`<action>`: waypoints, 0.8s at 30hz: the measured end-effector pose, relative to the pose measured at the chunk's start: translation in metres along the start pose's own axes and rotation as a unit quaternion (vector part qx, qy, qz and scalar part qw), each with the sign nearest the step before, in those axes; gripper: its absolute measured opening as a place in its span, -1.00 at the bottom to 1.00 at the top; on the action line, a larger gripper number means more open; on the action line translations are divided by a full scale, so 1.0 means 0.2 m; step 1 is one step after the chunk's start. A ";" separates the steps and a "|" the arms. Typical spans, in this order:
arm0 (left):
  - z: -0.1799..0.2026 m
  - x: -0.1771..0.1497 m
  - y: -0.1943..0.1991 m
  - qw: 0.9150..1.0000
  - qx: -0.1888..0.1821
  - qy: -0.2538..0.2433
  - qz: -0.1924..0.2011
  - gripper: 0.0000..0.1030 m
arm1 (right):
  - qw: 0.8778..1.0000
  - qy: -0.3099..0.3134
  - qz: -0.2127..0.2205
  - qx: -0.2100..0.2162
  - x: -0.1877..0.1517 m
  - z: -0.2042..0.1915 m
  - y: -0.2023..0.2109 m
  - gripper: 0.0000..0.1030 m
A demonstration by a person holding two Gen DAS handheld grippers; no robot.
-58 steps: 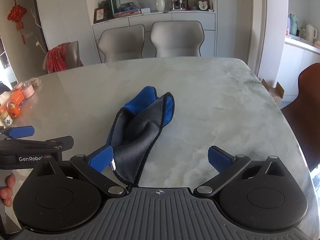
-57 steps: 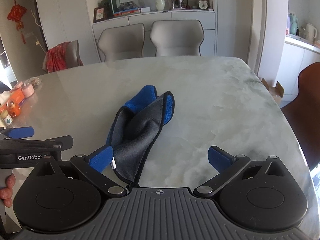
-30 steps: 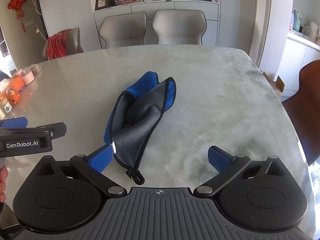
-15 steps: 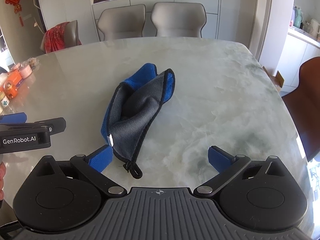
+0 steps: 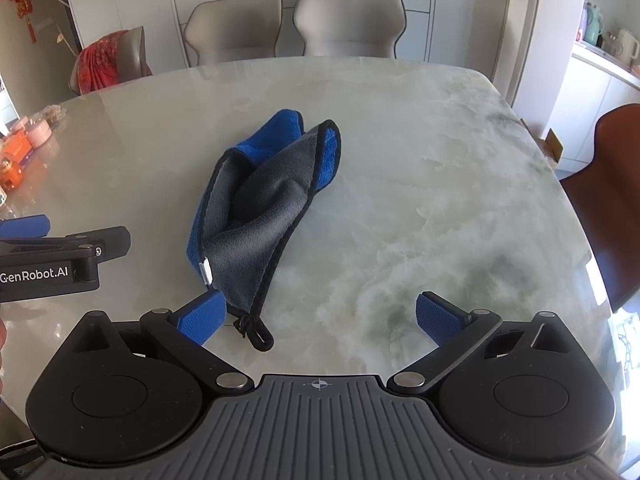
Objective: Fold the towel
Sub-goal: 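Move both grippers toward the crumpled grey-and-blue towel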
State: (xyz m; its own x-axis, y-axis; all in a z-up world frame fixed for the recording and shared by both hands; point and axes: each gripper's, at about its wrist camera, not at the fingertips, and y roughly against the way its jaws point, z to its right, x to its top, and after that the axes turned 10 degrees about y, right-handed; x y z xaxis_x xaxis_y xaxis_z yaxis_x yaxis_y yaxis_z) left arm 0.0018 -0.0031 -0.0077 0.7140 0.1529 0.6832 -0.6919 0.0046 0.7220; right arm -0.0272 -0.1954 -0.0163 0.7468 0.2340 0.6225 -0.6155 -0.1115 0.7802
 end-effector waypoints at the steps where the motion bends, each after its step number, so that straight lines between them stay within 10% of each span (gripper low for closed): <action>1: 0.00 0.00 -0.01 1.000 -0.001 -0.001 -0.002 1.00 | 1.000 0.001 -0.002 0.000 0.00 0.00 -0.01 0.99; 24: 0.05 0.05 -0.19 0.999 -0.013 -0.023 -0.042 1.00 | 0.999 -0.016 -0.032 0.013 0.08 0.02 -0.15 0.99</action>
State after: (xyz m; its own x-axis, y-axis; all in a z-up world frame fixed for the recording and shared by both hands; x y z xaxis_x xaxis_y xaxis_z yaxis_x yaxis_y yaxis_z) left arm 0.0357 -0.0115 -0.0281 0.7738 0.1044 0.6247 -0.6310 0.0410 0.7747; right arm 0.0043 -0.1927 -0.0299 0.7930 0.2103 0.5718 -0.5592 -0.1213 0.8201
